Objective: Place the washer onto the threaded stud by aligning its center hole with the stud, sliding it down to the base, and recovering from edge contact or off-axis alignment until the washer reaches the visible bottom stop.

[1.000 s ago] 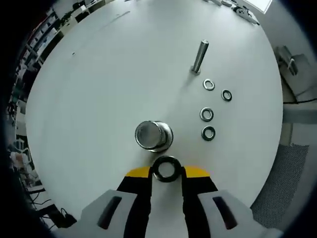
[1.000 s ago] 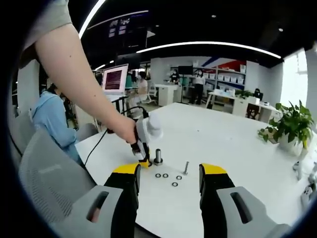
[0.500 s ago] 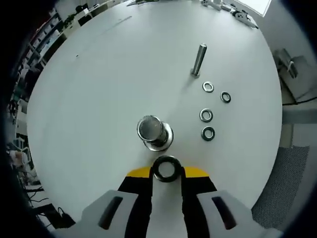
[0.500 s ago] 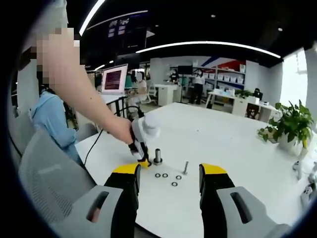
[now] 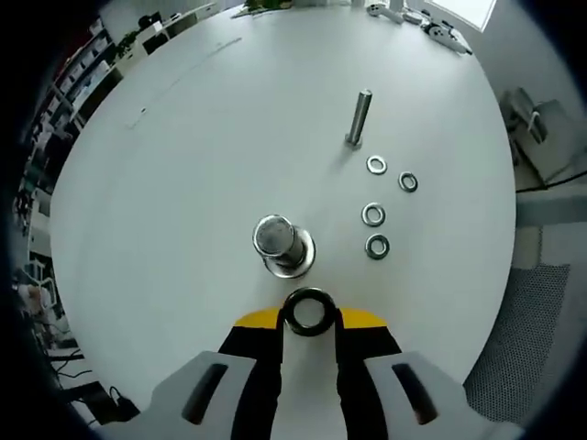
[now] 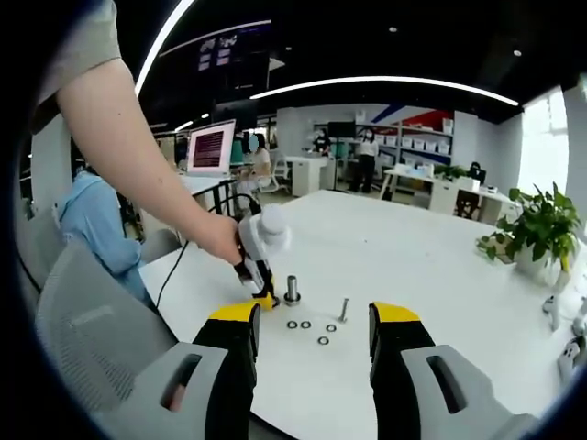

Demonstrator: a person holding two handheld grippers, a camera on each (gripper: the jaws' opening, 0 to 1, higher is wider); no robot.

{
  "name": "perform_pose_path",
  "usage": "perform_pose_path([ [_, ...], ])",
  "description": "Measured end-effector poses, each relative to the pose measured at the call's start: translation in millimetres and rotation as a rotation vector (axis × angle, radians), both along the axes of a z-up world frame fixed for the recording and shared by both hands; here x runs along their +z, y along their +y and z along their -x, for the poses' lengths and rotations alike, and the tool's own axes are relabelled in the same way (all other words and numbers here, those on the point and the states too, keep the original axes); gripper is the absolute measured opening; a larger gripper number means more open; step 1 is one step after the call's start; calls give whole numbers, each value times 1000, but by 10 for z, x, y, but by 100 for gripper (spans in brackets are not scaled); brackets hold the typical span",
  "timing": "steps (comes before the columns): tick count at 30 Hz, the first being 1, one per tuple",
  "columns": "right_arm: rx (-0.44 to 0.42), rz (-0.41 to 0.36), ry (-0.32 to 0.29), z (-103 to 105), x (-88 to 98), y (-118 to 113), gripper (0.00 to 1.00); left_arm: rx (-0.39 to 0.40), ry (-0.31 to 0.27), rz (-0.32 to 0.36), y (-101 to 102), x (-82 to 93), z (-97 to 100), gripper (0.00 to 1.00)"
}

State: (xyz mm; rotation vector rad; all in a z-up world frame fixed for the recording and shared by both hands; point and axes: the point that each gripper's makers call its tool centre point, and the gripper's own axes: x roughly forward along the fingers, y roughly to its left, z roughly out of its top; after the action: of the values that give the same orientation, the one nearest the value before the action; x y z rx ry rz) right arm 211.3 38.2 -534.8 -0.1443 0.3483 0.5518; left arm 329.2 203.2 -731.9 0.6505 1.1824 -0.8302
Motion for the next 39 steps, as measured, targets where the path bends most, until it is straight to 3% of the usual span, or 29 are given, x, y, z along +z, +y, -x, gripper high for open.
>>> perform_pose_path([
  [9,-2,-2,0,5,0,-4,50,-77,-38,14,22,220,125,19],
  [20,7,-3,-5,10,10,14,50,-141,-123,59,-58,623,79,19],
  [26,14,-1,-8,16,15,27,50,-148,-156,78,-179,775,-42,19],
  [39,11,-4,-12,11,22,17,50,-177,-145,25,-323,703,-268,19],
])
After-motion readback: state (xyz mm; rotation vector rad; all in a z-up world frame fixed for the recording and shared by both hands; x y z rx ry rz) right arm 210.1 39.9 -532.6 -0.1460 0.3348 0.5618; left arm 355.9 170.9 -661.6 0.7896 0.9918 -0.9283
